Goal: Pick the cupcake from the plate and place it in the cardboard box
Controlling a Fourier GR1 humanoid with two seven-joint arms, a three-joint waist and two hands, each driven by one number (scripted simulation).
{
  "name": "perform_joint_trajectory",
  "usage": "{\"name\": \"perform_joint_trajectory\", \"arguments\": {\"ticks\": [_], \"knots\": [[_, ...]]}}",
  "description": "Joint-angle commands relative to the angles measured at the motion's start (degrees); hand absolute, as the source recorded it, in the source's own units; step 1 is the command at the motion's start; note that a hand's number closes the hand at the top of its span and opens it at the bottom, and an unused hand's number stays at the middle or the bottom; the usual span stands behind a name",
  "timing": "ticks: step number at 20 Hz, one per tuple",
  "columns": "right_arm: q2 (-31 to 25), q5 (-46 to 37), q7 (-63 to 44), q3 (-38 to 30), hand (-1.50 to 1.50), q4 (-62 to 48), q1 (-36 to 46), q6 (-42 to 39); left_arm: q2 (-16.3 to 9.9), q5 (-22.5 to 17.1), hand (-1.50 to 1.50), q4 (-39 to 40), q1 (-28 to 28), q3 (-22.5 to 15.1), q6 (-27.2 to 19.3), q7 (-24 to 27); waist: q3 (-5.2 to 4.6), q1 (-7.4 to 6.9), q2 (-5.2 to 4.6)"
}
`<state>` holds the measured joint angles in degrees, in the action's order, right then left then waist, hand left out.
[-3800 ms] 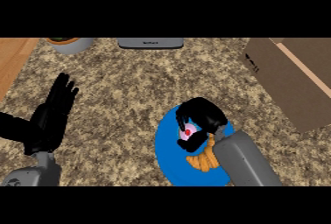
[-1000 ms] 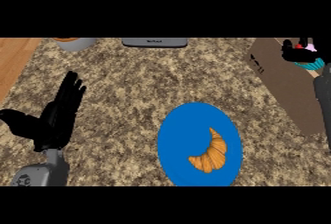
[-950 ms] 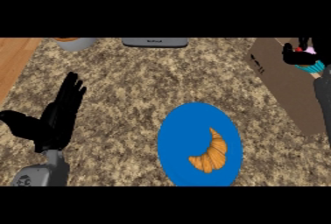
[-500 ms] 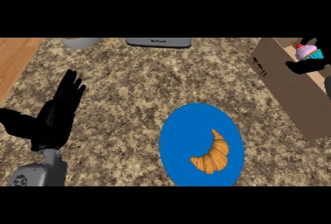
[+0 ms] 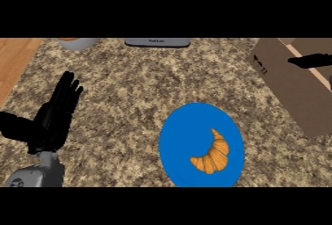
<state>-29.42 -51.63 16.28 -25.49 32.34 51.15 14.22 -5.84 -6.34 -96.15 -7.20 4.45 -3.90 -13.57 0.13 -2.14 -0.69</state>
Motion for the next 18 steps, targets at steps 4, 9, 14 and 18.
{"name": "perform_joint_trajectory", "arguments": {"ticks": [4, 9, 14, 18], "knots": [[-1.0, 15.5, 2.5, -12.2, -1.5, -3.3, 4.9, -8.0, 0.4, 1.3, 0.0, -1.5, 2.0, -0.9, -0.7, -0.1, 0.01, 0.91, 0.62], [-3.1, 24.3, 7.2, -19.1, -1.5, -6.9, 3.0, -14.1, -0.5, -0.8, 0.0, -0.2, 2.7, 1.2, 0.9, 1.3, -0.02, 1.01, 0.26], [-8.3, 29.1, 9.1, -22.8, -1.5, -9.7, 2.2, -16.3, -0.7, 0.4, 0.0, -0.3, -1.3, 0.8, -1.0, -2.7, -0.02, 1.12, 0.26], [-12.2, 31.3, 13.5, -24.4, -1.5, -13.0, -0.8, -16.9, 0.6, 1.1, 0.0, 2.0, -0.1, -0.3, 0.0, 2.2, 0.0, 0.74, 0.01]]}}
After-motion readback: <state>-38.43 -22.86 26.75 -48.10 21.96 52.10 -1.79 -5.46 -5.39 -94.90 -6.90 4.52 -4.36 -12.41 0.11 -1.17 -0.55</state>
